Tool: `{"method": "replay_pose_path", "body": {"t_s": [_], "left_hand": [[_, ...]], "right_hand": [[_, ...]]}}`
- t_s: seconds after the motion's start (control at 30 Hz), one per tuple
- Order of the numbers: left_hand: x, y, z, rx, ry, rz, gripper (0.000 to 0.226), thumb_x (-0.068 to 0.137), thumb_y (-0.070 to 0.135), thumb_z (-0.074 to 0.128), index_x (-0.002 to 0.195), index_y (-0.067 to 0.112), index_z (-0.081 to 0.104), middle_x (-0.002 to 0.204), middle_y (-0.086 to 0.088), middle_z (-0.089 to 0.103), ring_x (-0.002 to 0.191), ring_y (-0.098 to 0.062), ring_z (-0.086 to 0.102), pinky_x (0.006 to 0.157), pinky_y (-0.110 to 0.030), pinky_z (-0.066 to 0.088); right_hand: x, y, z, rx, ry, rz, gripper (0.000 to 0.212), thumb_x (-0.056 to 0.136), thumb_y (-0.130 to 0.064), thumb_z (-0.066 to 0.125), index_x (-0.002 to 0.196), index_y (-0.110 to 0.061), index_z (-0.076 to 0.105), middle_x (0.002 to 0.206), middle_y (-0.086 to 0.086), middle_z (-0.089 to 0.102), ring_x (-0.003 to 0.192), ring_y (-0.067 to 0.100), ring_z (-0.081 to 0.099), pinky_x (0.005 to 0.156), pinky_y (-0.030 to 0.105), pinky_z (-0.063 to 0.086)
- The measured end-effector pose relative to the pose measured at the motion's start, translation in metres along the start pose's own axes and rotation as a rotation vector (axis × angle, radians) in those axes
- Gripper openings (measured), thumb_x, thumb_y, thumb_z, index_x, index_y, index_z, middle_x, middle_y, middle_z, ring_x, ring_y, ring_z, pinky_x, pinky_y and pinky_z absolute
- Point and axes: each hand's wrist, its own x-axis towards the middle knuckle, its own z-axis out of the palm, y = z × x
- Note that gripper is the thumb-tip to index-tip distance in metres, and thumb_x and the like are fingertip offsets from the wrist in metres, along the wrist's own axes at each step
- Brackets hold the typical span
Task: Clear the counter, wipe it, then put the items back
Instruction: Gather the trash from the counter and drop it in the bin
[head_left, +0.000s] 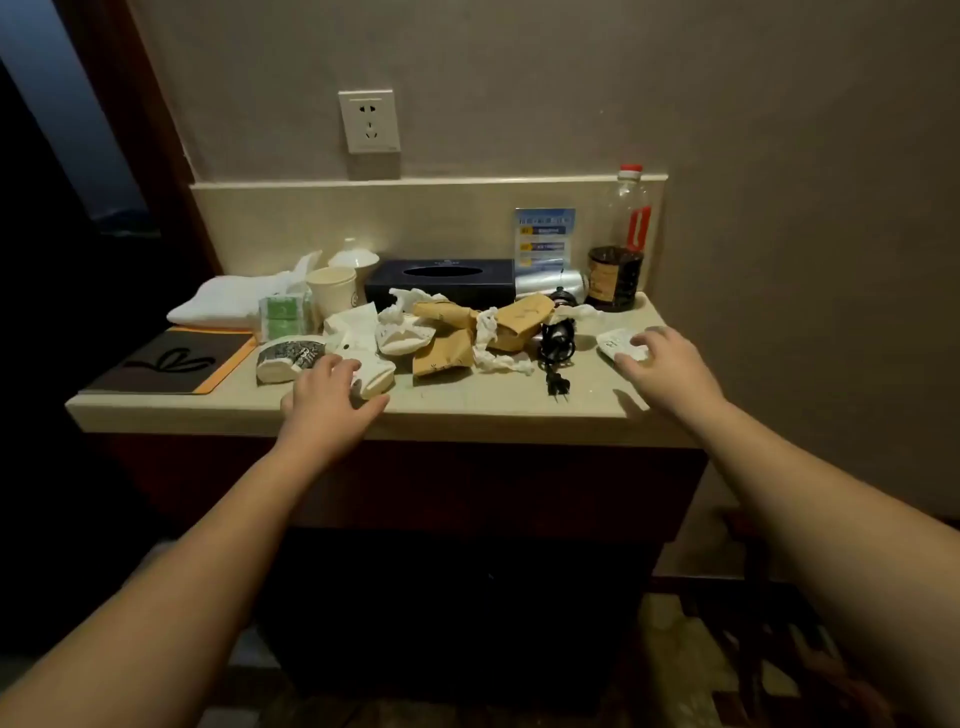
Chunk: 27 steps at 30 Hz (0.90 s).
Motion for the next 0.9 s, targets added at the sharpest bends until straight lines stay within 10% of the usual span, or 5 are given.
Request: {"method": "replay_pose_path", "body": {"t_s": [0.37, 0.9], "left_hand": [[0.058, -0.017, 0.002, 0.091, -0.058, -0.019, 0.041, 0.097, 0.048, 0.039, 0.13, 0.03, 0.056, 0.146, -0.005, 0.041, 0.131, -0.031, 0.032, 0.106, -0.047, 0.028], [0.096, -0.012, 0.001, 0.038, -0.247, -0.185, 0.078, 0.076, 0.055, 0.071, 0.136, 0.012, 0.047, 0.138, -0.013, 0.049, 0.121, -0.029, 0.05, 0.095, -0.04, 0.046]], "right_hand": [[0.054, -0.006, 0.022, -0.126, -0.065, 0.164, 0.035, 0.093, -0.041, 0.051, 0.116, -0.017, 0.062, 0.125, 0.006, 0.057, 0.109, 0.024, 0.054, 0.092, 0.045, 0.047], [0.08, -0.002, 0.021, -0.272, -0.251, 0.313, 0.032, 0.087, -0.051, 0.058, 0.106, -0.028, 0.048, 0.125, 0.008, 0.05, 0.116, 0.03, 0.045, 0.098, 0.048, 0.033]]}}
